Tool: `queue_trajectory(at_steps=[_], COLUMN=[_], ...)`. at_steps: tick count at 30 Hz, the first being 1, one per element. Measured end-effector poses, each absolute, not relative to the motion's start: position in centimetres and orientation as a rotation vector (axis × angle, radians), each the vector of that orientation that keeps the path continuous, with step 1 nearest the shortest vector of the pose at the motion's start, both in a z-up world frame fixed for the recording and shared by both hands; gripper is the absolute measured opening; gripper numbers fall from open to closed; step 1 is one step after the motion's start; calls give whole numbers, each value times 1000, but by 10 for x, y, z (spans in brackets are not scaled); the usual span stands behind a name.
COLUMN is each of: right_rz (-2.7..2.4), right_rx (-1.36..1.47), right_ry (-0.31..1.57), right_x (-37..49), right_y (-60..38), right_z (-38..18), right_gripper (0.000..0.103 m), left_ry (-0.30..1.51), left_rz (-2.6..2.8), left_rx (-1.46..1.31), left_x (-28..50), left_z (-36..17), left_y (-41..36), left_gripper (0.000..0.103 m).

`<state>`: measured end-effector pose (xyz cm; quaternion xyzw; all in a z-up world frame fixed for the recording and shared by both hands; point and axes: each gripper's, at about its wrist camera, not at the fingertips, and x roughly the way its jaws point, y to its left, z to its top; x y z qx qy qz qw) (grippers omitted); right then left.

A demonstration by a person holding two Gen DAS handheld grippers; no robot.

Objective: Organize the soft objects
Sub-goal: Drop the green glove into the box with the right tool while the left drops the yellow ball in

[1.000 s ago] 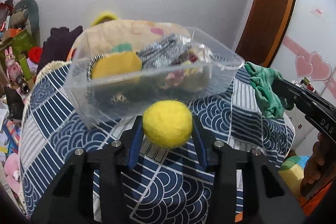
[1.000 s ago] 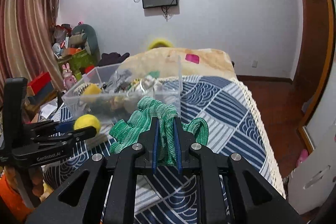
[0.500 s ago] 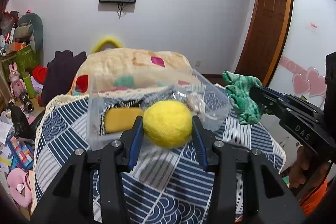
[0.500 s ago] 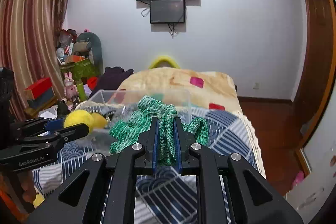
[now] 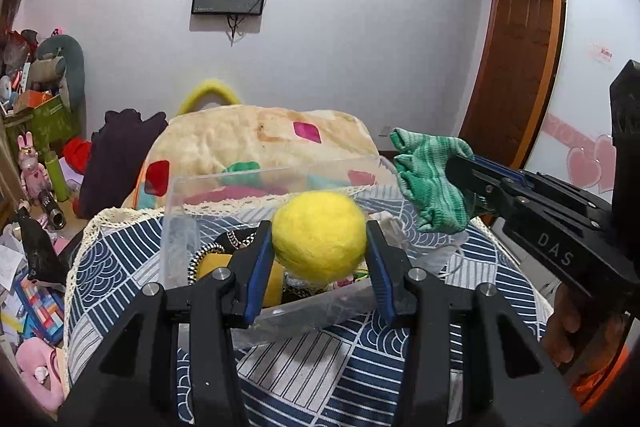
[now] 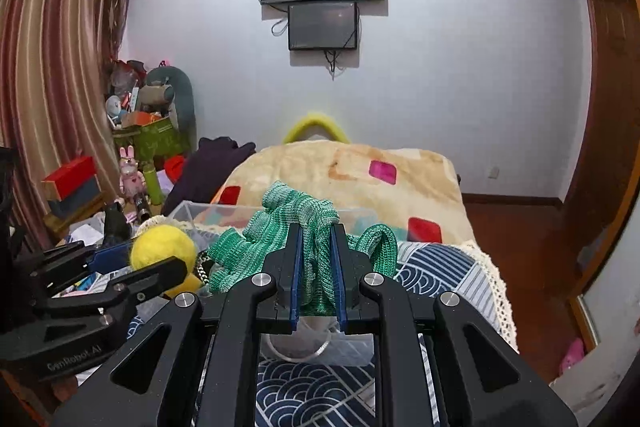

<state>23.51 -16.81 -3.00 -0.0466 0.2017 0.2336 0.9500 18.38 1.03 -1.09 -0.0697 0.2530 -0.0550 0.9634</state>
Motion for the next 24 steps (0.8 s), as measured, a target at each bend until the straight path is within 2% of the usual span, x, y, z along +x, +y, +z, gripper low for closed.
queue_trajectory(at_steps=[10, 15, 19, 24], right_rz=[464, 448, 438, 454], right_rx=[-124, -185, -221, -190], right_ry=[547, 541, 529, 548], right_x=[257, 253, 249, 246], right_y=[-159, -151, -148, -158], right_z=[-66, -69, -66, -62], right_gripper=[12, 13, 15, 25], left_ry=[600, 617, 614, 614], left_rz=[-101, -110, -100, -108], left_rx=[-103, -111, -79, -74], left_x=[213, 217, 214, 207], left_z=[-48, -53, -51, -48], left_y=[2, 4, -1, -1], left_gripper=[45, 45, 50, 52])
